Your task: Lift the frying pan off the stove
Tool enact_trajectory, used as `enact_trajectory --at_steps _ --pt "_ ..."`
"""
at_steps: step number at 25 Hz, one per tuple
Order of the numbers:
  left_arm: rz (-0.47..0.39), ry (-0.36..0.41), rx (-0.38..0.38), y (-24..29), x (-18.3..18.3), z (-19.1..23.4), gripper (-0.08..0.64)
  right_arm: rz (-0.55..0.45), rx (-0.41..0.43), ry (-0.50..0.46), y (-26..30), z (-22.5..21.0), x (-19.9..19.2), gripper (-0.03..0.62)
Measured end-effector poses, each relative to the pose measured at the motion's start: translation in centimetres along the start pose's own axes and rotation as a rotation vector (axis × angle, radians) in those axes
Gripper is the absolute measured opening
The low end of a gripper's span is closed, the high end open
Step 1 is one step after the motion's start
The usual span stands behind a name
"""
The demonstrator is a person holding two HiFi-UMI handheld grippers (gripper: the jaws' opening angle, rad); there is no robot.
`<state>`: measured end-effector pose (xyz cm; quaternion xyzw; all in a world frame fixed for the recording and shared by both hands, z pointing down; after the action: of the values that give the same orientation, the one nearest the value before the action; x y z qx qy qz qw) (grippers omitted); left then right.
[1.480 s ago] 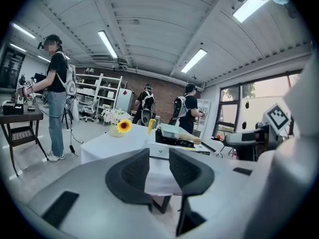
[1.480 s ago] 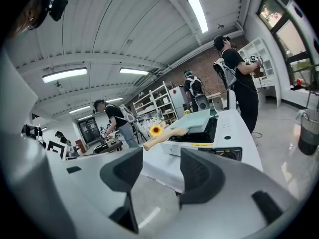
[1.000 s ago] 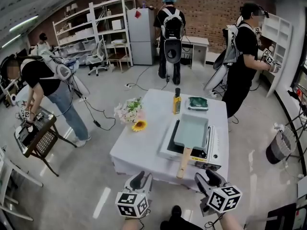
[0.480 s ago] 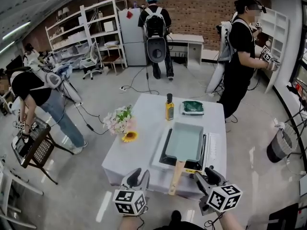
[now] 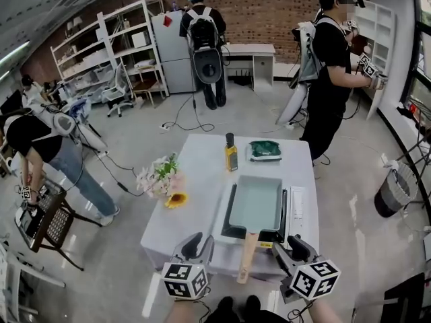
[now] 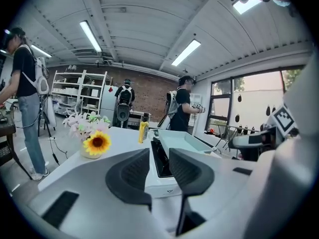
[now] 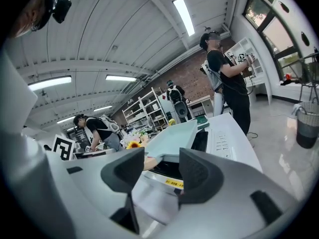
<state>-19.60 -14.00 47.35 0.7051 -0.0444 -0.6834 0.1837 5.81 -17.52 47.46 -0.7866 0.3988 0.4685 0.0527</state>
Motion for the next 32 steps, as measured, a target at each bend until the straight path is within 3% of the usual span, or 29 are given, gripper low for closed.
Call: enact_trajectory --at_steps 9,19,26,32 --pt "0.021 -0.022 -0.169 2.4 0.3 1.4 0.121 -0.08 -0.113 0.111 -0.6 0.8 -0.9 0.206" --pt "0.033 0.007 -0.299 3.9 0.4 1.0 0.121 -0.143 -0.196 0.15 -2.1 2.0 -2.1 0.204" --pt "0.093 -0.155 -0.492 4.0 -0.3 -0.6 0.137 -0.16 -0.215 0.19 -2.0 2.0 -2.8 0.202" --pt "0.146 -0.279 -0.603 4.3 -0.6 -2.0 0.173 -0.168 -0.223 0.209 -1.7 2.1 -3.2 0.201"
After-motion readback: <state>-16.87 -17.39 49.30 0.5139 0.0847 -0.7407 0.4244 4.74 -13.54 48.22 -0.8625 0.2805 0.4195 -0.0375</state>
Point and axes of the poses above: the fingertips, and each gripper's own axes: y forward along the fingers, z to its left, x out of its top, the point moved 5 cm from there along -y, backward along the fingers, and after that the axes turned 10 degrees about y, right-handed, at the moved point
